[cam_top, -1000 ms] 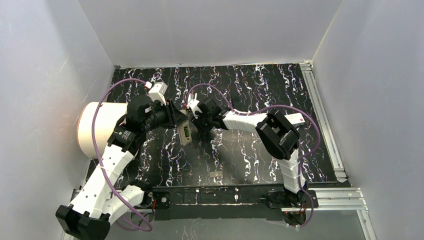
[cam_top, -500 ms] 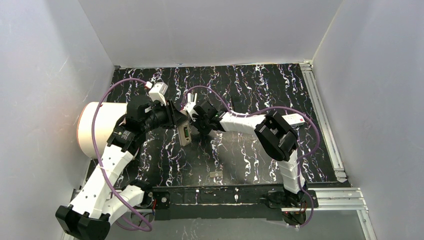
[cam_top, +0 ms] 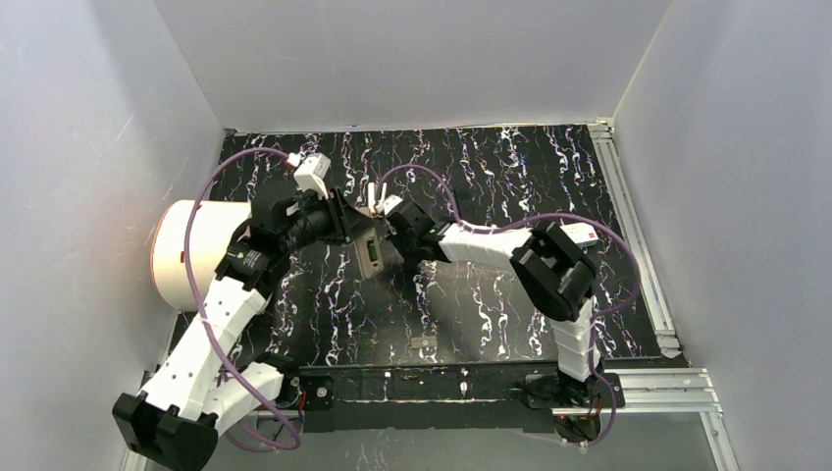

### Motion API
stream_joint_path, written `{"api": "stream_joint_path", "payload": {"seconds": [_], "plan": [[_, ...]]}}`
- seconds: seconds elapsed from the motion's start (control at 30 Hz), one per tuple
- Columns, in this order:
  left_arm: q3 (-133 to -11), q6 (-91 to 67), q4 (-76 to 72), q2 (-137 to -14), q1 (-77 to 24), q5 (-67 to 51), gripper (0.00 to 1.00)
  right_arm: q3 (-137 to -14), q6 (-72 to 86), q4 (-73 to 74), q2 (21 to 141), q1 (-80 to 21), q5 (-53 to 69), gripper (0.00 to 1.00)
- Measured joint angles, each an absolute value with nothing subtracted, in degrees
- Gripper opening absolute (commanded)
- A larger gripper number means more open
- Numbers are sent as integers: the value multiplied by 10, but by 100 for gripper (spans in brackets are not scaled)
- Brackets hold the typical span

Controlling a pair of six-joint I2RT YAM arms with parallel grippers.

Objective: Load the batteries into the remote control

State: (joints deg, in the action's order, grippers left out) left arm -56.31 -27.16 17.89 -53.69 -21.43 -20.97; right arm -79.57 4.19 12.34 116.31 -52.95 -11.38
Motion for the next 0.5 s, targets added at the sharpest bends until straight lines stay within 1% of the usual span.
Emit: {"api": "stream_joint_path", "payload": {"seconds": [0.1, 0.27, 0.4, 0.5], "plan": [[-563, -297, 132, -567, -214, -237, 0, -750, 85, 132, 1111, -521, -139, 9], [-558, -362, 25, -618, -215, -298, 0, -665, 138, 134, 948, -502, -149, 9], [-558, -406, -32, -646, -215, -332, 0, -658, 170, 136, 841, -492, -150, 9], [-557, -453, -66, -667, -216, -338, 0, -658, 191, 142, 790, -487, -133, 10]]}}
